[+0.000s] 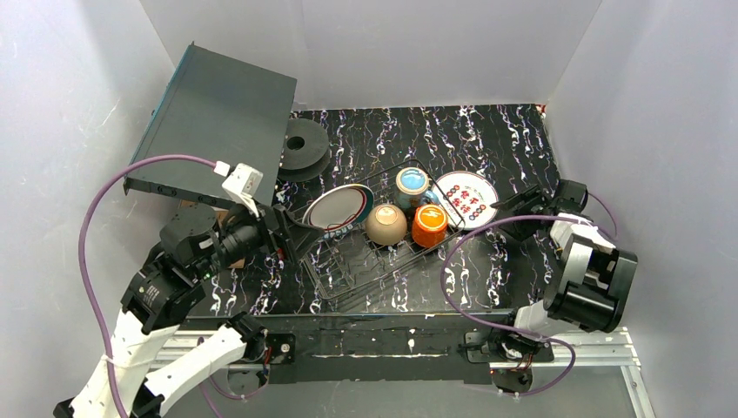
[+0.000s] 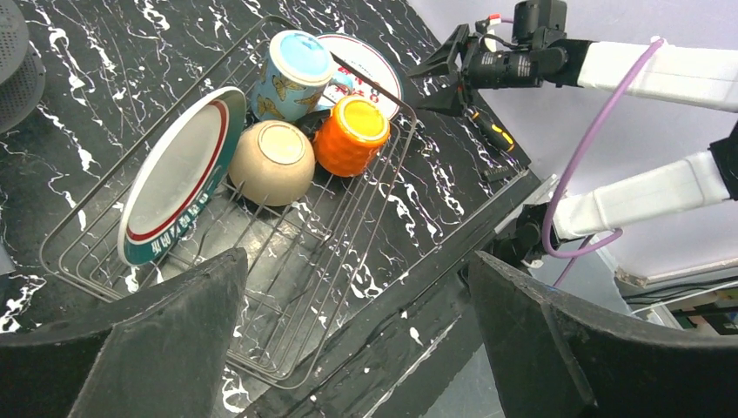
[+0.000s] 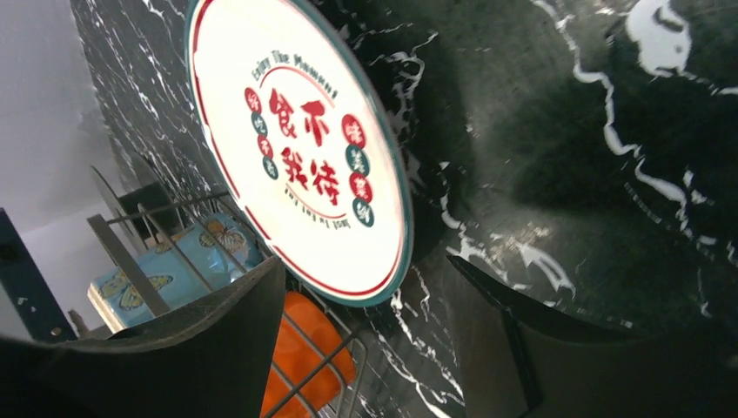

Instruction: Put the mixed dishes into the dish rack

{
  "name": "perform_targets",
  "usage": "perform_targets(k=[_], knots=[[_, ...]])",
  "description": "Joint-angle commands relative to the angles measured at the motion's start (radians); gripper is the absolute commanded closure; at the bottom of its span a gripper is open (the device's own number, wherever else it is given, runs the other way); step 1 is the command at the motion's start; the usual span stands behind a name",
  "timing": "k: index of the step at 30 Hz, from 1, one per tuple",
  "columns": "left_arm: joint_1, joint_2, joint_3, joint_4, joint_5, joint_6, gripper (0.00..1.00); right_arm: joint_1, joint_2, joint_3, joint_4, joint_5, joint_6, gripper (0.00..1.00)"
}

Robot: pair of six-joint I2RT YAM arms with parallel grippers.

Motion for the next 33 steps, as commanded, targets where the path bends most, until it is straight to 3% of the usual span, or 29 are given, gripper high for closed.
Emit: perform_targets(k=[1,7,10,22,26,29,33], knots=[[0.000,0.014,-0.012,0.011,0.032,-0.027,0.02,-0.032,0.067,-0.037,0.178,-0.141,0.022,0.28],[-0.001,0.050,0.000,0.028,0.069,-0.054,0.02,-0.039,0.155,-0.029,0.219,-0.127,-0.008,0.30],[-0.001,0.059,-0.004,0.036,0.071,-0.066,0.02,-0.043,0.211,-0.021,0.275,-0.167,0.010,0.41],[-0.001,0.102,-0.001,0.043,0.081,-0.095,0.02,-0.042,0.362,-0.055,0.510,-0.271,0.094,0.61],[-0.001,0.123,0.003,0.034,0.087,-0.104,0.02,-0.042,0.369,-0.049,0.532,-0.289,0.089,0.79],[0.000,0.137,0.007,0.037,0.097,-0.112,0.02,-0.042,0.369,-0.044,0.536,-0.310,0.091,0.98],[0.000,0.145,0.013,0.036,0.107,-0.116,0.00,-0.042,0.323,-0.035,0.545,-0.330,0.131,0.99]])
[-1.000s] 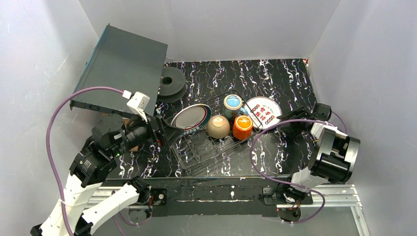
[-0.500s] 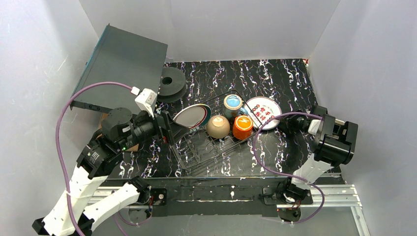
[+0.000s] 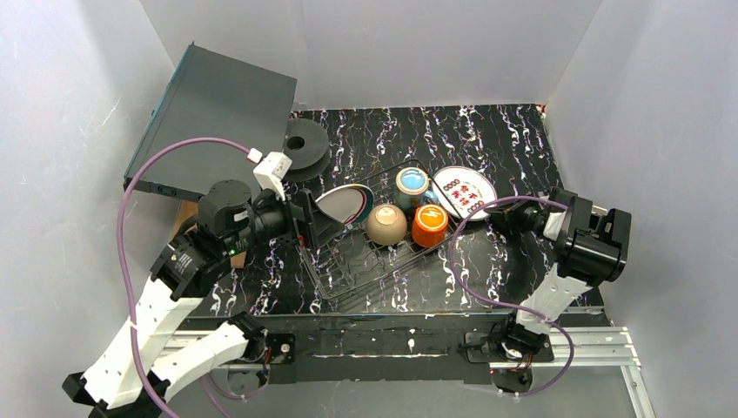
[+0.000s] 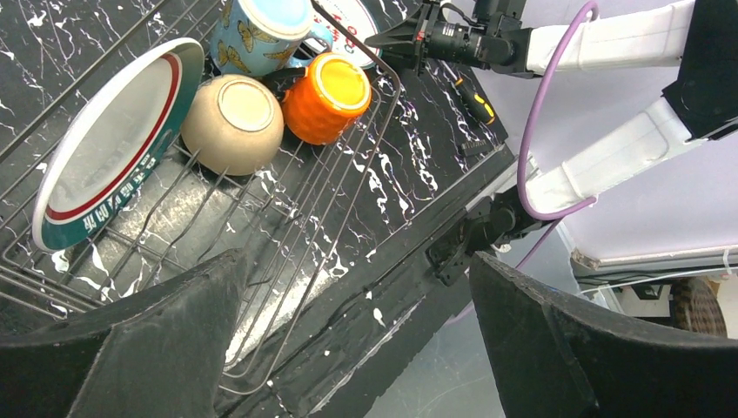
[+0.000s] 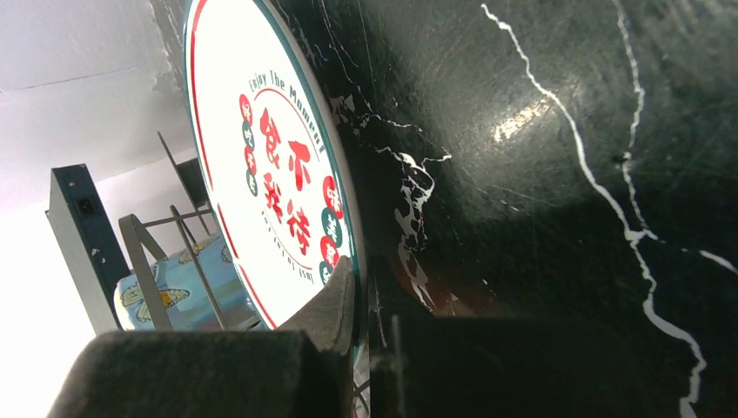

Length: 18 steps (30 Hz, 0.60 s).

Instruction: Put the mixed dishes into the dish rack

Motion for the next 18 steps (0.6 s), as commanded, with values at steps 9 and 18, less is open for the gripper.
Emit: perform_targets(k=[9,18], knots=[[-0.001,0.018,0.015,0.017,0.034,-0.024,0.01,-0.003,-0.224,0.100,0.033,-0.087,0.168,0.99],[-0.001,0.046,0.011,0.024,0.047,-0.048,0.01,0.085,-0.340,0.195,0.193,-0.219,0.315,0.99]])
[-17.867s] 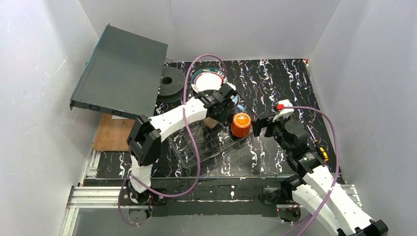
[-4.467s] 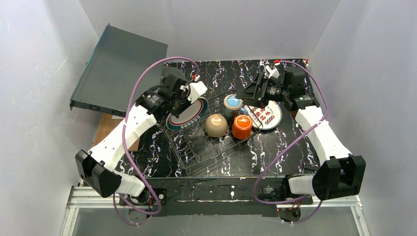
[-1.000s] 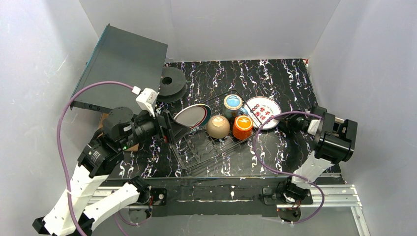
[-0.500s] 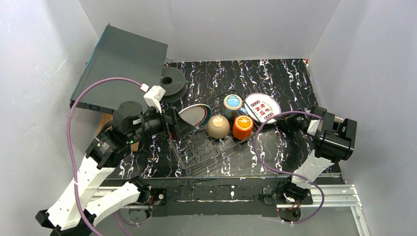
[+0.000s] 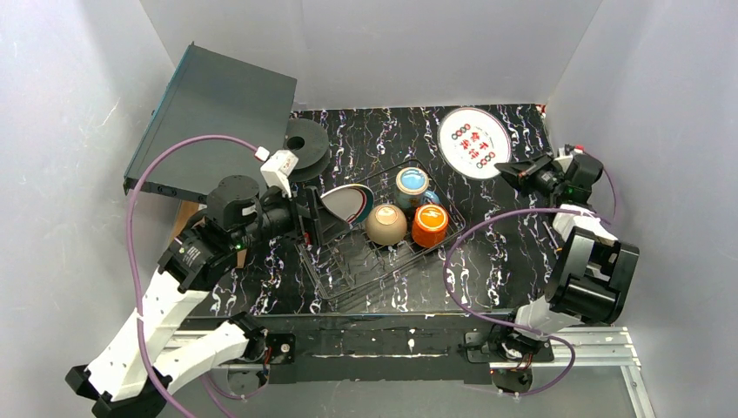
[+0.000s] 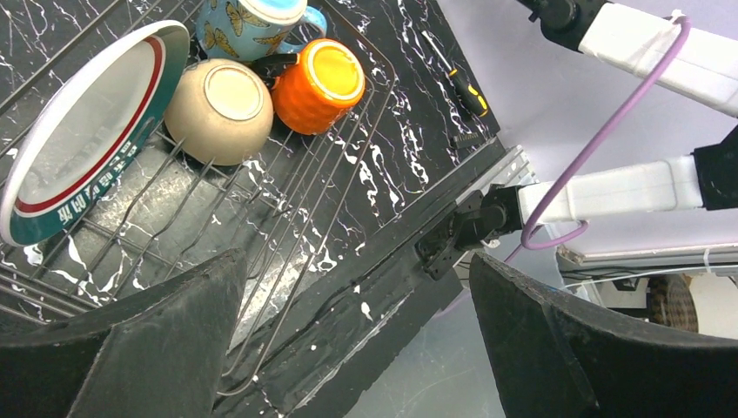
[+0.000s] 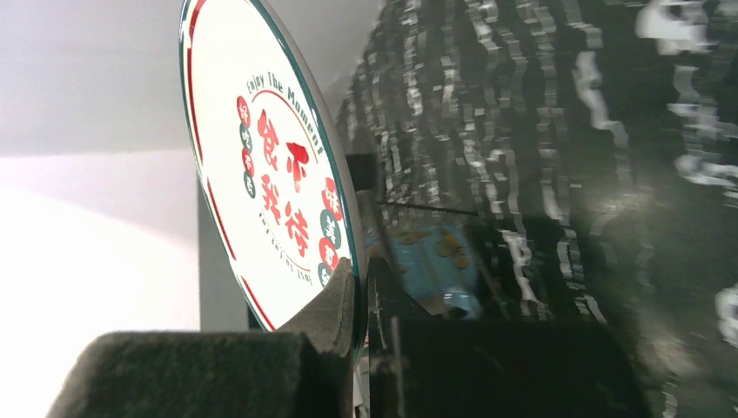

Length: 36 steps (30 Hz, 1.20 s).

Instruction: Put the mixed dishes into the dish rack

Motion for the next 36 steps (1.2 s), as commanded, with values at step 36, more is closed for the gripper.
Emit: perform_targets(k=[36], knots=[[-0.001,0.130,0.120,0.117,-0.305,-0.251,0.31,0.705,-0.092,0.197,0.220,-0.290,0.081,0.99]])
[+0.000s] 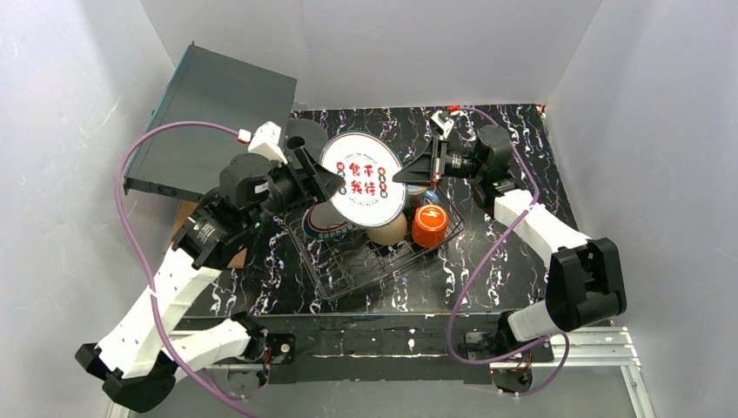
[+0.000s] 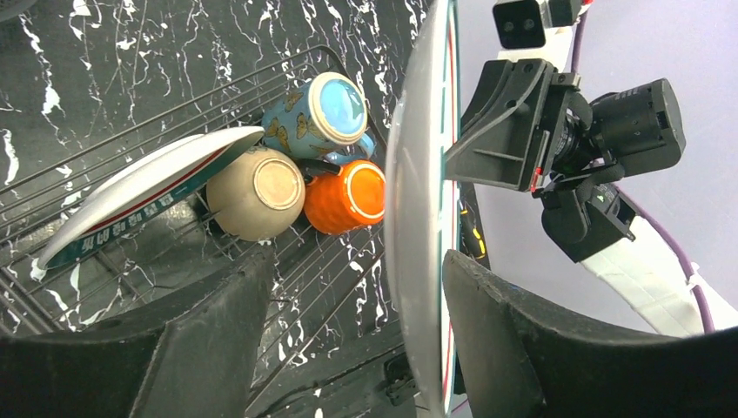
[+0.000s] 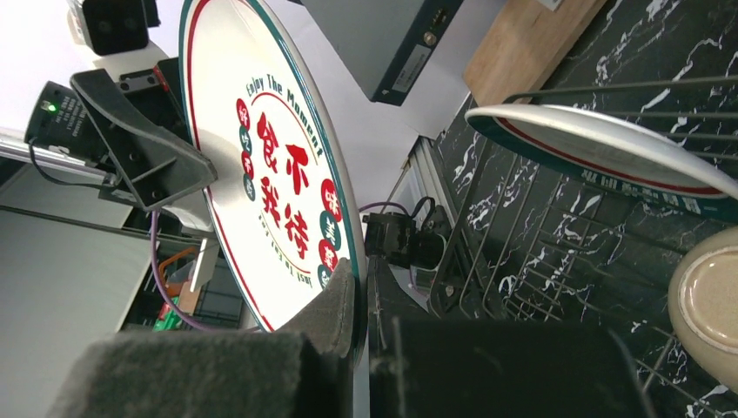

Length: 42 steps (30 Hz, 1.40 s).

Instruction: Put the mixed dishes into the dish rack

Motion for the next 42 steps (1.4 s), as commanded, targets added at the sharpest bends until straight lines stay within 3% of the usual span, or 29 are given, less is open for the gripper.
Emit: perform_targets(k=[1,8,14,17,21,24,28,33,42], knots=[[-0.001,0.009,0.015,0.057,0.026,-0.011,0.34,0.012,-0.032,-0.016,0.056,-0.028,0.004,0.99],[-0.001,0.036,0.026,0.049,0.059,-0.016,0.73,0.031,-0.035,-0.004,0.008,-0.029,-0.043,0.99],[-0.001,0.039,0.024,0.056,0.110,0.069,0.93,0.043,-0.039,0.010,-0.031,-0.029,-0.074,0.95],[-0.001,0.028,0.024,0.064,0.131,0.150,1.00,0.041,-0.049,0.028,-0.115,-0.013,-0.128,0.67],[0.000,0.036,0.082,-0.001,0.142,0.290,1.00,0.042,-0.075,0.062,-0.271,0.035,-0.234,0.24],[0.000,0.064,0.155,-0.083,0.142,0.417,1.00,0.041,-0.093,0.100,-0.404,0.095,-0.333,0.03],[-0.002,0.128,0.301,-0.237,0.112,0.620,1.00,0.024,-0.096,0.158,-0.613,0.196,-0.441,0.02],[-0.044,0.204,0.432,-0.386,0.005,0.796,1.00,-0.070,-0.110,0.138,-0.690,0.248,-0.432,0.02],[-0.339,0.276,0.414,-0.430,-0.238,0.993,1.00,-0.213,-0.194,0.065,-0.698,0.304,-0.418,0.02]])
